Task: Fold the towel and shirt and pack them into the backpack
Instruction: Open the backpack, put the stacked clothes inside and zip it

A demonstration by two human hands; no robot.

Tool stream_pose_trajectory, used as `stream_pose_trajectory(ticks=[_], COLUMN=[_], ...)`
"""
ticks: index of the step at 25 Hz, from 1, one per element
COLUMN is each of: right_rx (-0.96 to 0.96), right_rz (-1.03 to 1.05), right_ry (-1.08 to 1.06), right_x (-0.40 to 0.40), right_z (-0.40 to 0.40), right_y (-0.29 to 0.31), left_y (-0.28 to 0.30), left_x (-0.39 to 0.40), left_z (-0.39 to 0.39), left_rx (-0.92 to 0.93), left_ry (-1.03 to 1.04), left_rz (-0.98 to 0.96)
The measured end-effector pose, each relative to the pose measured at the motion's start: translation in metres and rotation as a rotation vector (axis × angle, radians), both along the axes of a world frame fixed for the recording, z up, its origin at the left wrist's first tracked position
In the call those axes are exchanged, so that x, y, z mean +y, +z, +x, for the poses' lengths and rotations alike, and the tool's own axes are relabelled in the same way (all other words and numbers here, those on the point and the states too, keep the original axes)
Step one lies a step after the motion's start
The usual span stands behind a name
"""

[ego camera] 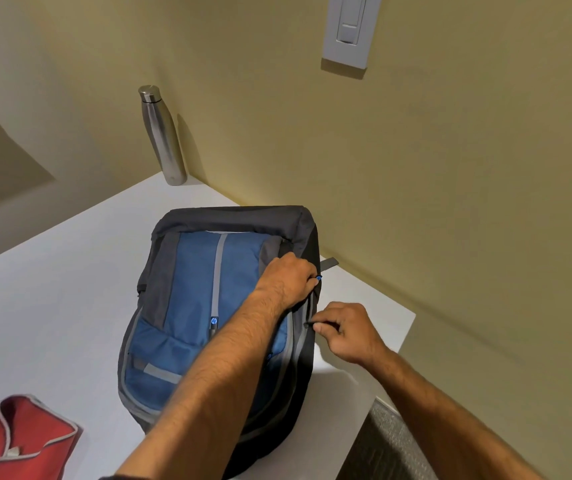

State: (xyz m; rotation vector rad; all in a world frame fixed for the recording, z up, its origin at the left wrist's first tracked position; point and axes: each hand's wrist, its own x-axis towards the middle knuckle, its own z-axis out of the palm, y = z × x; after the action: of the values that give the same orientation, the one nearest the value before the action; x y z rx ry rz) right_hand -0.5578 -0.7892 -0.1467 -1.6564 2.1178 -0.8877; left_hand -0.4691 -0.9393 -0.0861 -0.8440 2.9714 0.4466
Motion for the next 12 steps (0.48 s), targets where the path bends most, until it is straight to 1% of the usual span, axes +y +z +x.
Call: stream_pose_trajectory(ticks=[1,3,5,7,10,12], right_rx=[-0.003,0.050,0.130,0.166,0.127,0.083], right_rz=[0.028,0.056,0.034,-0.005,0.059,0.123], right_ry=[0.049,0.176,0.310,0.370,0.307,0.248], right_x=[0.005,0.013,0.021,0.027,0.031,0.034], right_z=[0.005,0.018,0.034,0.042,0.044,0.046], right_y=[0.001,-0.001,-0.005,-0.007,-0.005,-0.004], left_y=[-0.002,-0.006,-0.009,-0.010,-0.011,-0.012], left_x=[0.000,0.001,0.001,0.003,0.007,0.016], left_z=[0.000,0.000,0.001,0.004,0.018,0.032], left_rx=[0.002,0.003,0.007,0.014,0.042,0.087], left_ry=[0.000,0.001,0.011,0.022,-0.026,-0.073], left_rz=[-0.013,-0.029,-0.018,0.007,0.048,-0.006])
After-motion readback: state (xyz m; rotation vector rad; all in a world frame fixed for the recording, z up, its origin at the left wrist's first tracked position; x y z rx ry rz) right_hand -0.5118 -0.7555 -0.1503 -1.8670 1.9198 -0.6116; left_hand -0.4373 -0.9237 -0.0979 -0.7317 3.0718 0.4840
